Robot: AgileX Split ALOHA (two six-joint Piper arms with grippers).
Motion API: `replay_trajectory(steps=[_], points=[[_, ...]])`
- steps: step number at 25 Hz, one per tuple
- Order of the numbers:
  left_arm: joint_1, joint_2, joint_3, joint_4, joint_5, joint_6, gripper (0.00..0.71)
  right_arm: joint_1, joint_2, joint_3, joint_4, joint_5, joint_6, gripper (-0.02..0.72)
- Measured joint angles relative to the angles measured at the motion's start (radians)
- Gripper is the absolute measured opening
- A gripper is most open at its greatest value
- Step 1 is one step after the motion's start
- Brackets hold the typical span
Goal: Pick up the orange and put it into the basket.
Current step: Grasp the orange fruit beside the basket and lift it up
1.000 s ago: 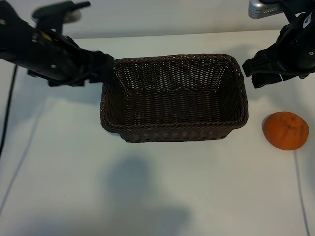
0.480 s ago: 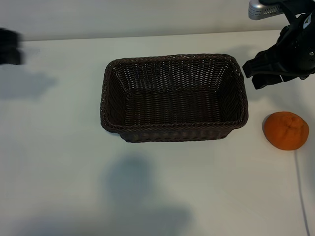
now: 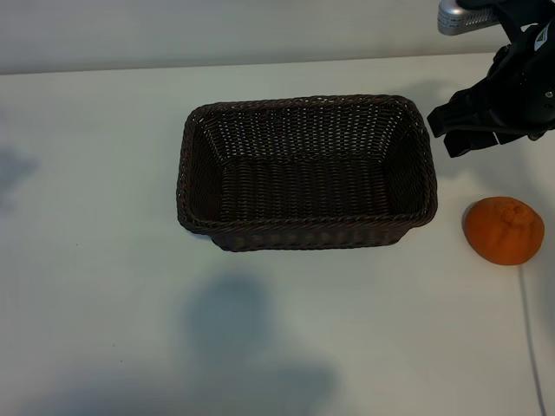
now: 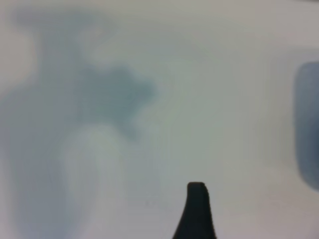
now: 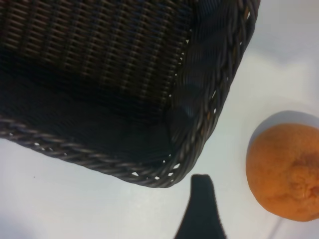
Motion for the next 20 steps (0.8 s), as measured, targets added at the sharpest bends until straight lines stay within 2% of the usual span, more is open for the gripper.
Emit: replay_trajectory(steps=[2,5,9,13,20], points=[[-0.06,-0.075,0.009,-0.001,0.0,0.014,0.596,0.0,0.0,0.0,0.0,0.0,0.0,0.535],[-0.118,-0.24,0.063,-0.001,0.002,0.031,0.596,0.0,0.0,0.0,0.0,0.0,0.0,0.535],[-0.128,-0.427,0.176,0.069,0.027,0.012,0.596,0.0,0.0,0.0,-0.003,-0.001,0.0,0.535],[-0.129,-0.614,0.303,0.194,0.128,-0.053,0.596,0.0,0.0,0.0,-0.016,-0.005,-0.001,0.535],[-0.154,-0.837,0.525,0.201,0.187,-0.095,0.596,0.0,0.0,0.0,-0.022,-0.009,-0.001,0.535]])
